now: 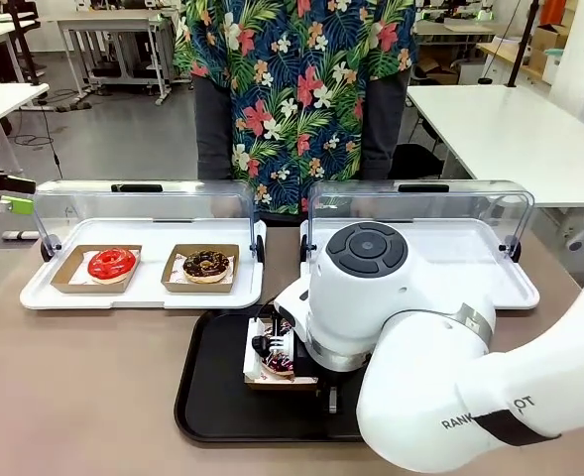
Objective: Move the fourth donut from the left to the tray.
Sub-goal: Pick up the Paper togo box containing the Donut indicated by the person and place it on the Handle tray.
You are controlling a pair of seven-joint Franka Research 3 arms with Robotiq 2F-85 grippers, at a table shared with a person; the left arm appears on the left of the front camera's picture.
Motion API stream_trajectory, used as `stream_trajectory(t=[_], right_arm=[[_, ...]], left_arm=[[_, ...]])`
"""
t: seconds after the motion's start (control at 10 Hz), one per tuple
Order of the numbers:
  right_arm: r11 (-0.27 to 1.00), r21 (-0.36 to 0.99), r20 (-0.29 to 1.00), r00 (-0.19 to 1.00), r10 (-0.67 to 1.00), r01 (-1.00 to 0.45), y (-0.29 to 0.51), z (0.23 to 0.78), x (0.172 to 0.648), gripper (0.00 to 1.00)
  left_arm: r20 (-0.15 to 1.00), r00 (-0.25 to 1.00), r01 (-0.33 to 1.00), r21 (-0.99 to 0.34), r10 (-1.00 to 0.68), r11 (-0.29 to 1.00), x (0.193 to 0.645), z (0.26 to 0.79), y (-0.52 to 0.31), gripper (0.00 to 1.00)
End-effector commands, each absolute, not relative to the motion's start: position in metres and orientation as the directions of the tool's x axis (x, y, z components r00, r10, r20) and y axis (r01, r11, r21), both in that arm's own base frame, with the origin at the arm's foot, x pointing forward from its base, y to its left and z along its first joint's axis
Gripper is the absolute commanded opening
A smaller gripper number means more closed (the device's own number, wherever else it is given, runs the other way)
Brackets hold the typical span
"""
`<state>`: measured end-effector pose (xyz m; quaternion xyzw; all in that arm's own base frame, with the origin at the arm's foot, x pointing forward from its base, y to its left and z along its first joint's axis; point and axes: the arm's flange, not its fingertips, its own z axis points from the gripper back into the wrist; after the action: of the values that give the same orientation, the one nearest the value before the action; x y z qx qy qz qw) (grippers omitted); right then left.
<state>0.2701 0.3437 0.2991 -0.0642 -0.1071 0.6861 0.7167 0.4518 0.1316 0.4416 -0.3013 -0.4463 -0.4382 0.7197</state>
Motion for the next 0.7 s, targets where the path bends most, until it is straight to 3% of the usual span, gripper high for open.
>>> stream_trajectory(t=[0.0, 0.1, 0.2, 0.4, 0.5, 0.6], right_arm=[[0.038, -0.258, 0.076, 0.019, 0.997, -0.965, 0.293, 0.283, 0.241, 0.59], [0.041, -0.256, 0.082, 0.02, 0.996, -0.966, 0.292, 0.287, 0.241, 0.58], [0.047, -0.25, 0.091, 0.025, 0.995, -0.967, 0.291, 0.291, 0.242, 1.0], [0.067, -0.243, 0.106, 0.042, 0.993, -0.968, 0.289, 0.31, 0.241, 1.0], [0.081, -0.226, 0.108, 0.057, 0.992, -0.971, 0.288, 0.321, 0.242, 0.8], [0.083, -0.23, 0.118, 0.057, 0.991, -0.97, 0.288, 0.332, 0.24, 0.9]], left_arm=[[0.907, 0.217, 0.899, -0.042, -0.36, 0.437, 0.45, 0.443, 0.13, 1.0], [0.907, 0.217, 0.899, -0.042, -0.36, 0.437, 0.45, 0.443, 0.13, 1.0], [0.907, 0.217, 0.899, -0.042, -0.36, 0.437, 0.45, 0.443, 0.13, 1.0], [0.907, 0.217, 0.899, -0.042, -0.36, 0.437, 0.45, 0.443, 0.13, 1.0], [0.907, 0.217, 0.899, -0.042, -0.36, 0.437, 0.45, 0.443, 0.13, 1.0], [0.907, 0.217, 0.899, -0.042, -0.36, 0.437, 0.45, 0.443, 0.13, 1.0]])
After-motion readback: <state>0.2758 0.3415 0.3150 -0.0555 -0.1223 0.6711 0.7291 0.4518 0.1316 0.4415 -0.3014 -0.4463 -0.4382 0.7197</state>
